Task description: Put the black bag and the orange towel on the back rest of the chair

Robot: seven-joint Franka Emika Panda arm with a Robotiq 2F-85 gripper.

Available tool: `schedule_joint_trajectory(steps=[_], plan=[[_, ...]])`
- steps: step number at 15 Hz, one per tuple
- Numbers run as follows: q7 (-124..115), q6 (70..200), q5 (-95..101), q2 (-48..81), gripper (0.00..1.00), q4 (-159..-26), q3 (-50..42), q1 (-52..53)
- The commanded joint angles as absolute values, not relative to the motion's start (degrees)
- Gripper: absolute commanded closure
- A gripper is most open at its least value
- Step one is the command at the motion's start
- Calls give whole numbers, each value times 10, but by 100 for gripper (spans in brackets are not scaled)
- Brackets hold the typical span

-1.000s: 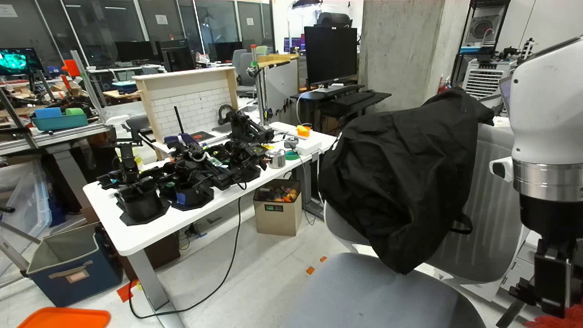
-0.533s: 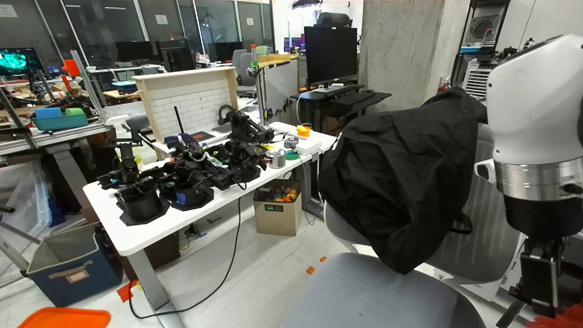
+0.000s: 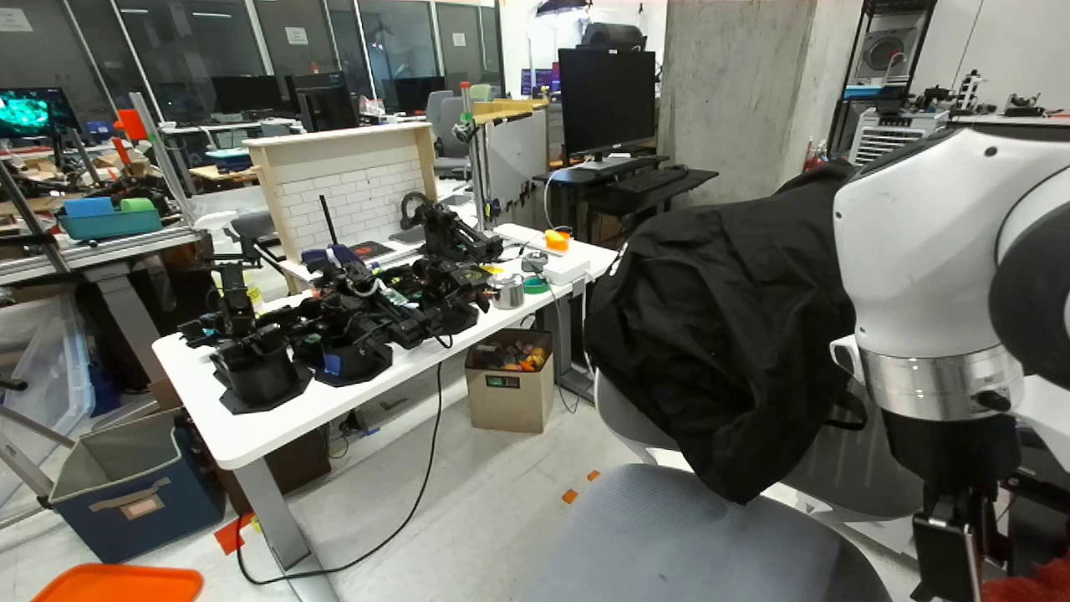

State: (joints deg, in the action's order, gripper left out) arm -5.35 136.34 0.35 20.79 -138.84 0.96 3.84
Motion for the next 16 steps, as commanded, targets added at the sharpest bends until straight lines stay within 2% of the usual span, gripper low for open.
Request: schedule_joint_trajectory(steps=[1,6,16], plan=[[-71,1329,10,222,0,-1366,12,50],[-79,1289,15,200,0,-1389,12,59],[-104,1297,37,222,0,-1389,5,62]])
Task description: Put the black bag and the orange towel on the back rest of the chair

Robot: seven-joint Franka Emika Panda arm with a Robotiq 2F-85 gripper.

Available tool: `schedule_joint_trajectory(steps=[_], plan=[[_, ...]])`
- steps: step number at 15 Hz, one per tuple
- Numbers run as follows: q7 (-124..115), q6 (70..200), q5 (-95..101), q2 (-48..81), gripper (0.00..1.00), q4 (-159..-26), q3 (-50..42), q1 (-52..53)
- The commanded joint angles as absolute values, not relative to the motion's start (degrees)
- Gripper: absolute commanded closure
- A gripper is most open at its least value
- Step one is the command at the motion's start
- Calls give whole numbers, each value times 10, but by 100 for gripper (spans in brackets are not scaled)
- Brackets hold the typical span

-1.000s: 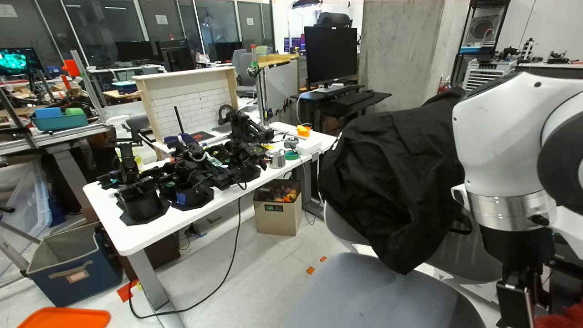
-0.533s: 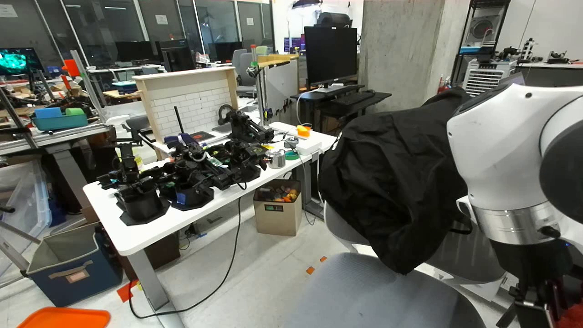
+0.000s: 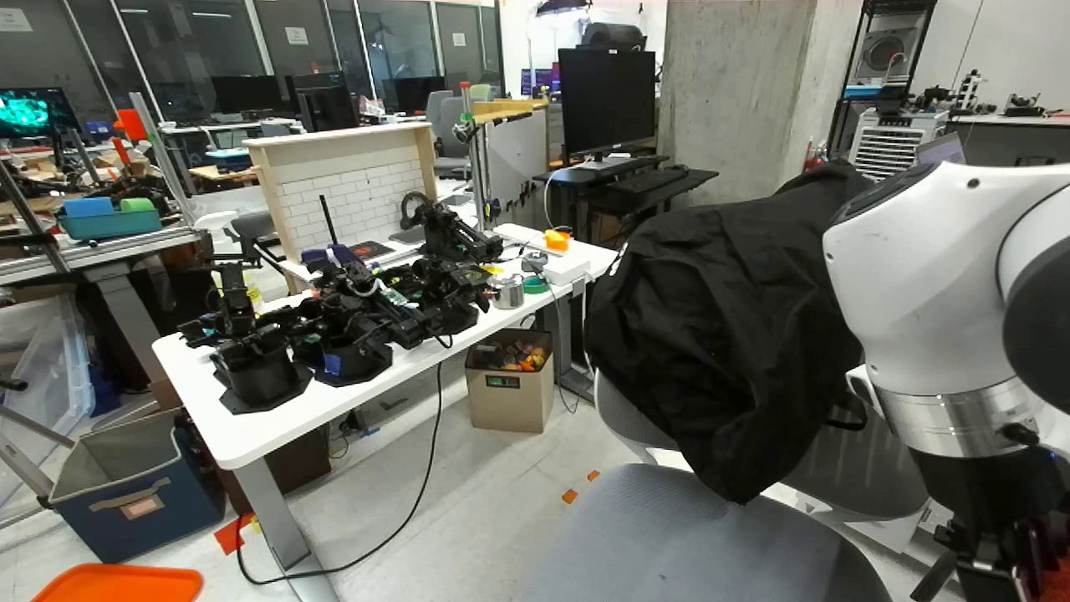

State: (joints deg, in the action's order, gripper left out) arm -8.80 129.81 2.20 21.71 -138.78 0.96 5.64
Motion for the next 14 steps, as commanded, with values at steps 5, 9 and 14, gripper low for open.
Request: schedule_joint_trajectory(steps=[5,9,14], plan=[[-115,1300,45,237,0,-1386,4,63],[-117,1298,44,243,0,-1384,4,64],[-122,1299,46,249,0,-1380,2,65]])
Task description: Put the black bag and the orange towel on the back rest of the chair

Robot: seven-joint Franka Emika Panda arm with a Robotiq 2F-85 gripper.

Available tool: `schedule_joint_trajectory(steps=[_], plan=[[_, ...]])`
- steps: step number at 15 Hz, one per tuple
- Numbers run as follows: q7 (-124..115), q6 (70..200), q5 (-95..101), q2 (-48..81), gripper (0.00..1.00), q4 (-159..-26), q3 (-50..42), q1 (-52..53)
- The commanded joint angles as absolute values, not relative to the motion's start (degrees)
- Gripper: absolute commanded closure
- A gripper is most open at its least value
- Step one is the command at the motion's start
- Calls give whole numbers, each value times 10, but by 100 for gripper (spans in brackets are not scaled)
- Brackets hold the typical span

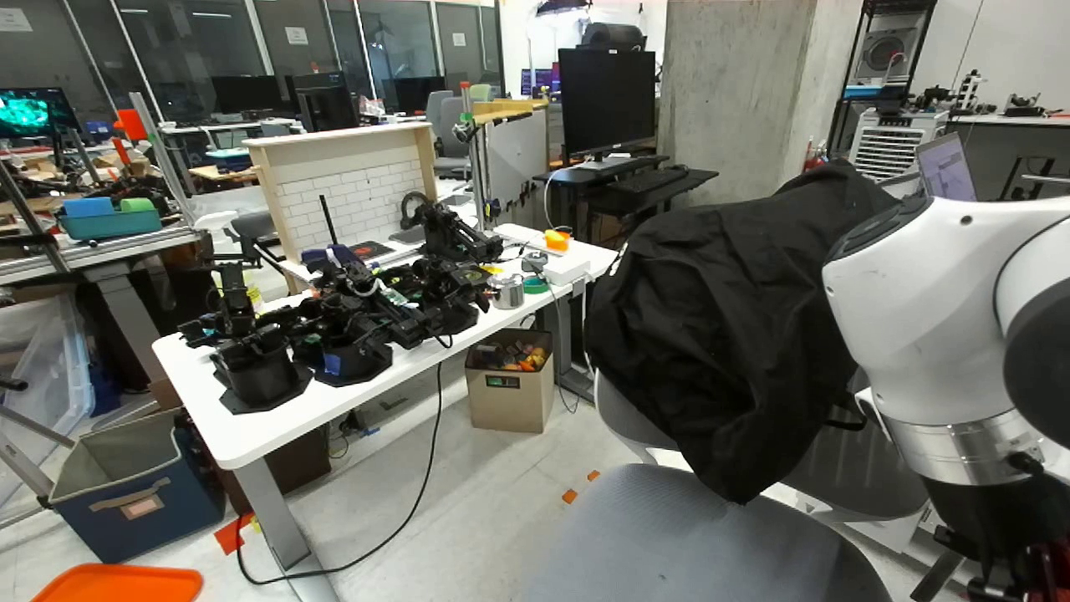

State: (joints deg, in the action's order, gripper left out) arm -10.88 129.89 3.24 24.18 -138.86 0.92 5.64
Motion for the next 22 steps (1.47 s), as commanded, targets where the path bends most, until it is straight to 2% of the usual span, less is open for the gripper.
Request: schedule_joint_trajectory(steps=[1,4,5,7,8,9,10,12,16,19,20,22], plan=[[-123,1299,46,251,3,-1378,2,65],[-127,1302,49,257,9,-1375,0,66],[-129,1304,51,259,6,-1374,0,67],[-131,1304,55,263,9,-1372,-1,68],[-133,1305,58,265,6,-1371,-2,68],[-134,1306,60,268,10,-1371,-3,68],[-134,1306,62,270,35,-1369,-4,68],[-136,1308,66,274,37,-1367,-5,69],[-136,1307,67,273,66,-1363,-5,75],[-136,1305,67,273,90,-1359,-7,73],[-136,1303,68,272,96,-1358,-9,73],[-134,1301,69,266,100,-1357,-12,70]])
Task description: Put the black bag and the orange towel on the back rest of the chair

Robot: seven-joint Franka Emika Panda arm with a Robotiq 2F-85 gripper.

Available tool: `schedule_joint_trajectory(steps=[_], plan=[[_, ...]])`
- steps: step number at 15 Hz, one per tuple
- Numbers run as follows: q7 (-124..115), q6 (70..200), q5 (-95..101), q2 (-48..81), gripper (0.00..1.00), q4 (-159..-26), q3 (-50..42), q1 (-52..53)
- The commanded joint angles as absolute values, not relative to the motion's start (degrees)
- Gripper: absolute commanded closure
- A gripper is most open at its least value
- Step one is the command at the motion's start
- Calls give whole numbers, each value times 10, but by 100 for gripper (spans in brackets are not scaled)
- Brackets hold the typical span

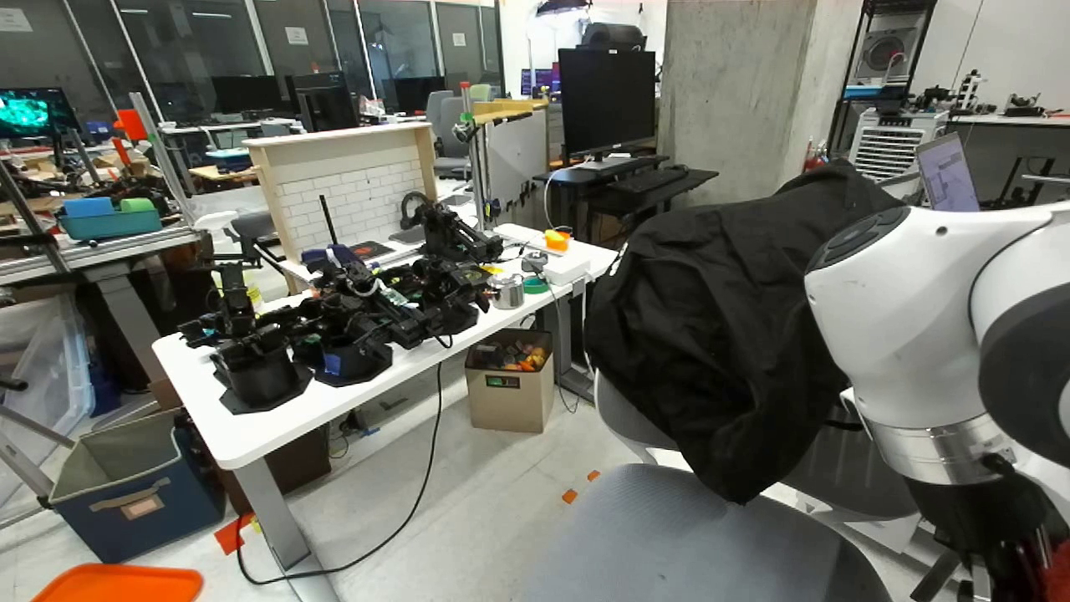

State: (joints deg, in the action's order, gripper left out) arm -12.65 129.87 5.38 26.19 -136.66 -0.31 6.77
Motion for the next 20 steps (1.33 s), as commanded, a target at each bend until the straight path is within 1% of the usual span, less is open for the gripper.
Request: schedule_joint_trajectory(steps=[1,2,4,11,15,20], plan=[[-132,1299,68,259,100,-1358,-13,70],[-127,1294,66,241,98,-1362,-13,67],[-120,1285,60,210,98,-1365,-13,62],[-108,1242,58,33,98,-1364,-7,45],[-103,1197,49,-41,98,-1315,-7,30],[-92,1136,38,-80,98,-1201,-13,6]])
